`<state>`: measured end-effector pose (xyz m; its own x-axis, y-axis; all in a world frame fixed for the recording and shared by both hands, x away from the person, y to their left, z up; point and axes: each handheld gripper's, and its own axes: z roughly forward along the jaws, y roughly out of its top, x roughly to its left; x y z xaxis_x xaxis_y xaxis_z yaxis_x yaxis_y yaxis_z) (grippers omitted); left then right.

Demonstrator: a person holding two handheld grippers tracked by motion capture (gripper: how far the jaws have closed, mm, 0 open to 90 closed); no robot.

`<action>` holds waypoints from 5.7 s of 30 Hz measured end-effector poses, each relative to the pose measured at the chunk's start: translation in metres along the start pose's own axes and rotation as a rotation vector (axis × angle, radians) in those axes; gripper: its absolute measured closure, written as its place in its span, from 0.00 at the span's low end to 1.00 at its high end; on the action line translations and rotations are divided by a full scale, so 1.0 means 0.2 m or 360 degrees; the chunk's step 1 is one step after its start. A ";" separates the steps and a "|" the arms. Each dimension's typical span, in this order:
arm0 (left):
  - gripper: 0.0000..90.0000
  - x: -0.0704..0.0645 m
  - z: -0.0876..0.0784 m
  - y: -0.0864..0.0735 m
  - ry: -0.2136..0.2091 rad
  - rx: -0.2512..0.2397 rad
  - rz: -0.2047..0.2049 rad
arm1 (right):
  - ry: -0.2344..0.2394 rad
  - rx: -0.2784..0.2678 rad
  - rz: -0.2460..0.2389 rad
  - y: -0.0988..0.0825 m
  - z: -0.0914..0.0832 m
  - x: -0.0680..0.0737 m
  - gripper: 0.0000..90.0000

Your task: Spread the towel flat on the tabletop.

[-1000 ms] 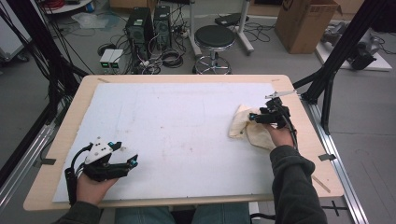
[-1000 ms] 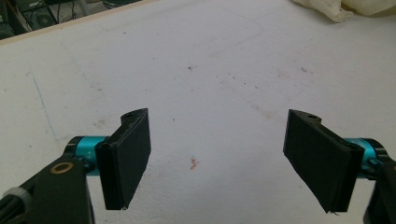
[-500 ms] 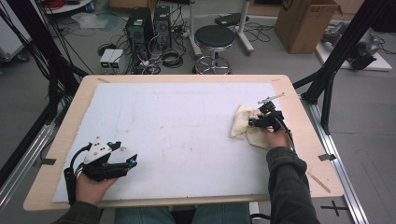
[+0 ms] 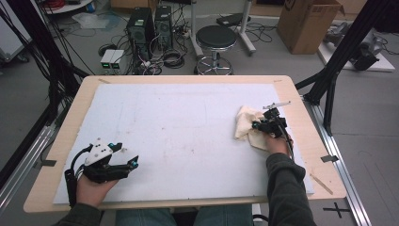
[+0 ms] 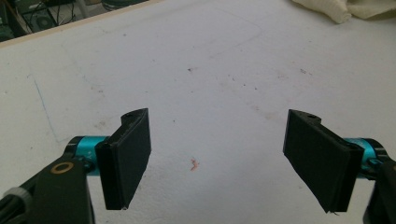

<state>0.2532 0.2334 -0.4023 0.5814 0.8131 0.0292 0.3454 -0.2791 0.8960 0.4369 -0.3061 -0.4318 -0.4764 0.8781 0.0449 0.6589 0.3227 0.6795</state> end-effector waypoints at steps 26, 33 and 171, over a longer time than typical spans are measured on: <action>0.26 -0.01 0.01 0.00 -0.0014 0.0004 0.0005 | 0.0190 -0.0266 -0.0212 0.11 -0.32 0.20 0.92; 0.26 -0.02 0.01 0.00 -0.0011 -0.0001 0.0006 | 0.0278 -0.0346 -0.0259 0.19 -0.38 0.33 0.92; 0.96 0.14 0.06 0.37 -0.0157 0.0012 0.0161 | 0.0628 -0.0221 -0.0630 0.01 -0.34 0.69 0.99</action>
<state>0.3045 0.2295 -0.3414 0.6830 0.7266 0.0752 0.2865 -0.3612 0.8874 0.3331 -0.2077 -0.3746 -0.8698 0.4930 0.0191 0.3162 0.5273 0.7886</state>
